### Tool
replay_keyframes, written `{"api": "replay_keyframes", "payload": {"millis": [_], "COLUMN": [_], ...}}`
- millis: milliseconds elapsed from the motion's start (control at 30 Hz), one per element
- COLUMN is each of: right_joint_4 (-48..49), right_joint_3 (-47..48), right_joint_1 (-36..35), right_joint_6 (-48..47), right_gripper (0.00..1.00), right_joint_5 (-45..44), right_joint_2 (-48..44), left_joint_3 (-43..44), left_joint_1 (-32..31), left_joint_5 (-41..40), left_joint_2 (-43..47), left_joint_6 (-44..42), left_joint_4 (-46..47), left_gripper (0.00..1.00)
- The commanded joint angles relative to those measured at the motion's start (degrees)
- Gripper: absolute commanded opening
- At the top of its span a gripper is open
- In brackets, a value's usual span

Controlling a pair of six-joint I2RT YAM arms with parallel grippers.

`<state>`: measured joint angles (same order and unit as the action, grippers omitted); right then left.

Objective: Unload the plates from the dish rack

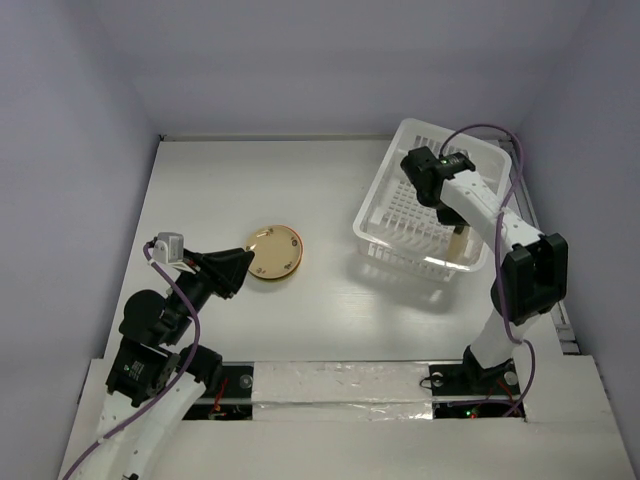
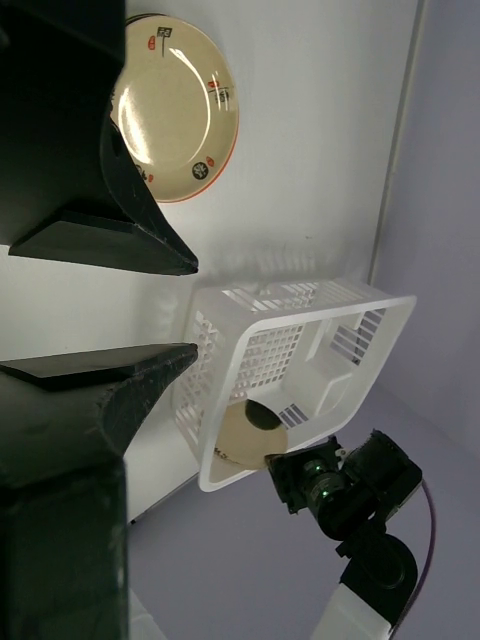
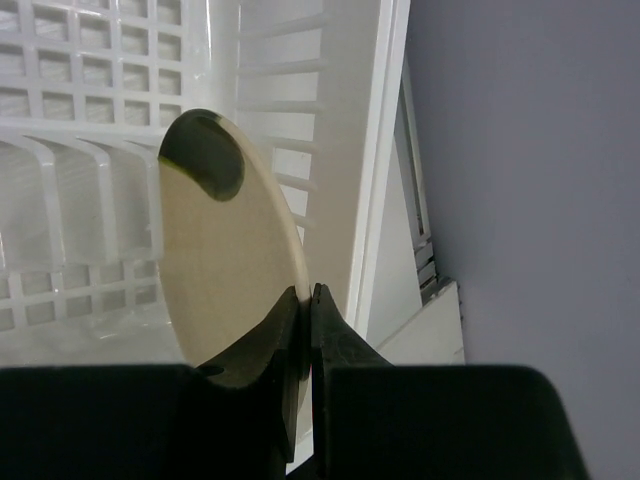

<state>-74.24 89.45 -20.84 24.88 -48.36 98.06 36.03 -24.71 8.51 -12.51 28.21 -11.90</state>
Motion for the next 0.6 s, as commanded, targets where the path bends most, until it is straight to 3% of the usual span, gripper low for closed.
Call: {"api": "replay_keyframes", "payload": {"millis": [0, 400, 500, 567], "right_joint_4": [-4.9, -3.8, 2.9, 13.4], "right_joint_3": [5.5, 16.7, 16.4, 14.4], "right_joint_1": [-1.9, -4.3, -10.6, -13.3], "right_joint_6": [4.1, 3.9, 1.8, 0.2], "right_gripper": [0.00, 0.00, 0.00, 0.00], "right_joint_5": [-7.5, -8.1, -1.8, 4.4], "right_joint_2": [-0.2, -11.9, -16.1, -18.7], "left_joint_3": [1.1, 1.1, 1.1, 1.1], "left_joint_1": [-0.3, -0.3, -0.3, -0.3], "left_joint_5": [-0.1, -0.3, -0.5, -0.9], "left_joint_2": [0.1, -0.2, -0.5, -0.8], "left_joint_6": [0.4, 0.3, 0.4, 0.3], "left_joint_4": [1.9, 1.7, 1.6, 1.5], "left_gripper": [0.31, 0.31, 0.32, 0.33]}}
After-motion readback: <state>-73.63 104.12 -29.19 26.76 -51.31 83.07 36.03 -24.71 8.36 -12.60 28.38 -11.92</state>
